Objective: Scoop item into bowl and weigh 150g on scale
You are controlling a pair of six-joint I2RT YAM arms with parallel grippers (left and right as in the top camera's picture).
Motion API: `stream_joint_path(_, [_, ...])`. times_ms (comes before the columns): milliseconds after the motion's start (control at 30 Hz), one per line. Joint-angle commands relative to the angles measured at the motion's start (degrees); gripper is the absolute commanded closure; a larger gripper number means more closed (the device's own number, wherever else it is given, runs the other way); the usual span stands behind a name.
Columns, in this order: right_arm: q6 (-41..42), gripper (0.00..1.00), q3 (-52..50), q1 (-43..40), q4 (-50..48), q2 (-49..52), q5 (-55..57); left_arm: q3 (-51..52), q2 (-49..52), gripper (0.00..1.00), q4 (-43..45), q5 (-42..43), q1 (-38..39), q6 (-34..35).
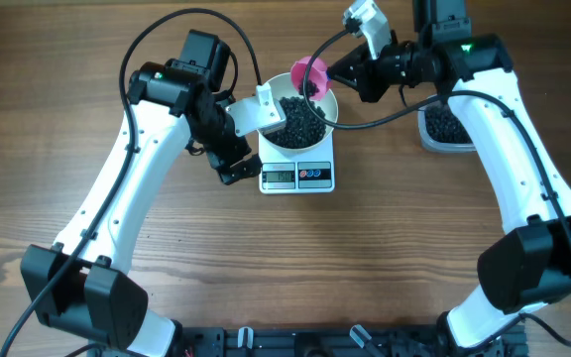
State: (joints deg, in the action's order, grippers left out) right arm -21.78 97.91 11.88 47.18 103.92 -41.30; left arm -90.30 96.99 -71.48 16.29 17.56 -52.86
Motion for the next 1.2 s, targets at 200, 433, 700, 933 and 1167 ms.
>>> stream_joint_path(200, [1.7, 0.96, 1.0, -0.3, -0.4, -0.6, 2.3, 0.4, 0.7, 0.0, 0.2, 0.1, -0.1, -0.7])
stream_joint_path(433, [2.4, 0.96, 1.0, -0.3, -0.4, -0.6, 2.3, 0.4, 0.7, 0.0, 0.2, 0.1, -0.1, -0.7])
stream_joint_path(700, [2.6, 0.96, 1.0, -0.3, -0.4, -0.6, 2.7, 0.4, 0.7, 0.0, 0.2, 0.1, -0.1, -0.7])
stream_joint_path(933, [4.4, 0.96, 1.0, -0.3, -0.5, -0.6, 2.7, 0.4, 0.7, 0.0, 0.2, 0.1, -0.1, -0.7])
stream_joint_path(1167, [16.5, 0.96, 1.0, -2.0, -1.9, -0.6, -3.2, 0.4, 0.7, 0.0, 0.2, 0.1, -0.1, -0.7])
